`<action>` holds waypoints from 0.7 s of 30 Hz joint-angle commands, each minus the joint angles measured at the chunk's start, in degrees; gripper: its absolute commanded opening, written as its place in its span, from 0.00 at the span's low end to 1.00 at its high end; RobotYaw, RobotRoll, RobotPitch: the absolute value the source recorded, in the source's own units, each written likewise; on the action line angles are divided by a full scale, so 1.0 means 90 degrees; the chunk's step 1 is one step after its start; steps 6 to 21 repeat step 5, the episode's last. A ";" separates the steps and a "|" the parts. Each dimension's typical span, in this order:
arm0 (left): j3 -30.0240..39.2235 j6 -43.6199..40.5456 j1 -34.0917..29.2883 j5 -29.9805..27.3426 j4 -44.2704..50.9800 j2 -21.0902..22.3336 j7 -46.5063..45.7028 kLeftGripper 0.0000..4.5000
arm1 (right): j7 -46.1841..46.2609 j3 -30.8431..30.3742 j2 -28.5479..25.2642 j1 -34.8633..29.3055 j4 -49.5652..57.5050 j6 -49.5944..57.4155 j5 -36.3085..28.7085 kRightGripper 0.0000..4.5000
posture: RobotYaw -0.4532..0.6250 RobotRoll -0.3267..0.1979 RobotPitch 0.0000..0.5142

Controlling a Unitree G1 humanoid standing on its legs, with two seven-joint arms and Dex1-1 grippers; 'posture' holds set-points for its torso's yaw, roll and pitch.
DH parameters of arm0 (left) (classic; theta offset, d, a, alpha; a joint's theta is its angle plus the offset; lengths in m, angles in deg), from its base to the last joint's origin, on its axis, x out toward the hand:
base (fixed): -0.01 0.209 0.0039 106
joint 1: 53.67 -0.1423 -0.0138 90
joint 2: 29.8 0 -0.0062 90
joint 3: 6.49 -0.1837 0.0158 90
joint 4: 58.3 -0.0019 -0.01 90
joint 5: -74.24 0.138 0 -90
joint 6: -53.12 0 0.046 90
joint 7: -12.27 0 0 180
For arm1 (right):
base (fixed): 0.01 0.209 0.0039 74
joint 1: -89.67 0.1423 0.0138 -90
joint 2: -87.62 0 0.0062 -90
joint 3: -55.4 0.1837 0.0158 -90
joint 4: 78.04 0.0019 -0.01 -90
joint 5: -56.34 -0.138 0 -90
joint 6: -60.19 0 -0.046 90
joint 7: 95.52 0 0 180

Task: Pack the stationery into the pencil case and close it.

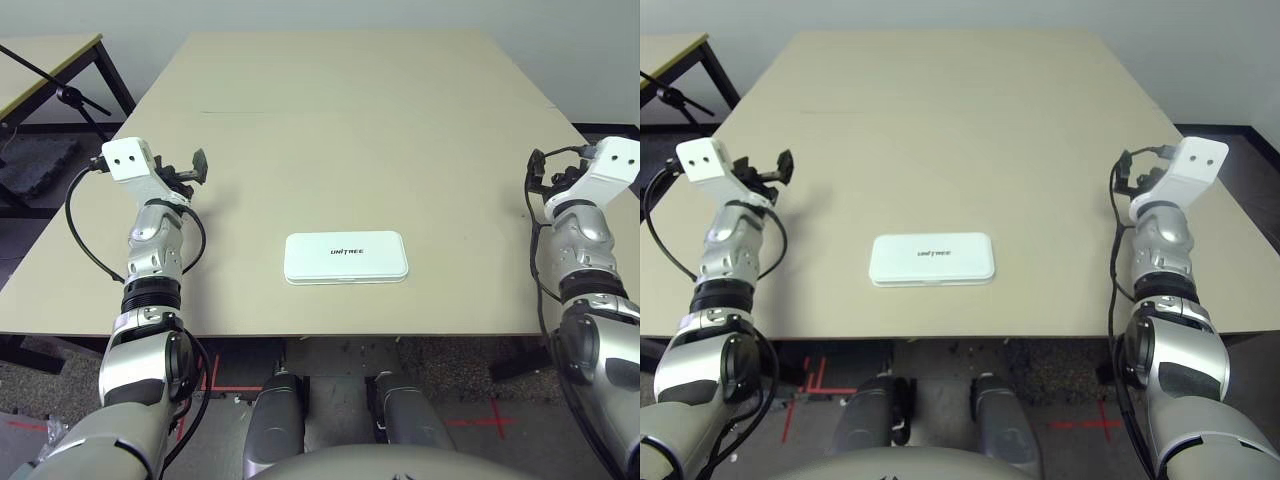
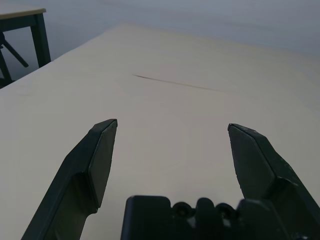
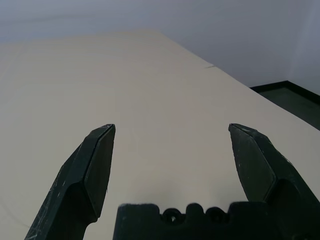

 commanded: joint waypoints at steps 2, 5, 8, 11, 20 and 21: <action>-0.0084 -0.0063 -0.0203 0.0022 0.0323 -0.0014 -0.0001 0.99 | -0.0056 -0.0067 0.0089 0.0121 -0.0149 -0.0029 0.0064 1.00 | 0.36 0.62 0.18; -0.0121 -0.0084 -0.0230 0.0025 0.0318 -0.0036 0.0035 0.99 | -0.0087 -0.0104 0.0120 0.0153 -0.0099 -0.0009 0.0078 1.00 | 0.35 0.62 0.18; -0.0121 -0.0084 -0.0230 0.0025 0.0318 -0.0036 0.0035 0.99 | -0.0087 -0.0104 0.0120 0.0153 -0.0099 -0.0009 0.0078 1.00 | 0.35 0.62 0.18; -0.0121 -0.0084 -0.0230 0.0025 0.0318 -0.0036 0.0035 0.99 | -0.0087 -0.0104 0.0120 0.0153 -0.0099 -0.0009 0.0078 1.00 | 0.35 0.62 0.18; -0.0121 -0.0084 -0.0230 0.0025 0.0318 -0.0036 0.0035 0.99 | -0.0087 -0.0104 0.0120 0.0153 -0.0099 -0.0009 0.0078 1.00 | 0.35 0.62 0.18; -0.0121 -0.0084 -0.0230 0.0025 0.0318 -0.0036 0.0035 0.99 | -0.0087 -0.0104 0.0120 0.0153 -0.0099 -0.0009 0.0078 1.00 | 0.35 0.62 0.18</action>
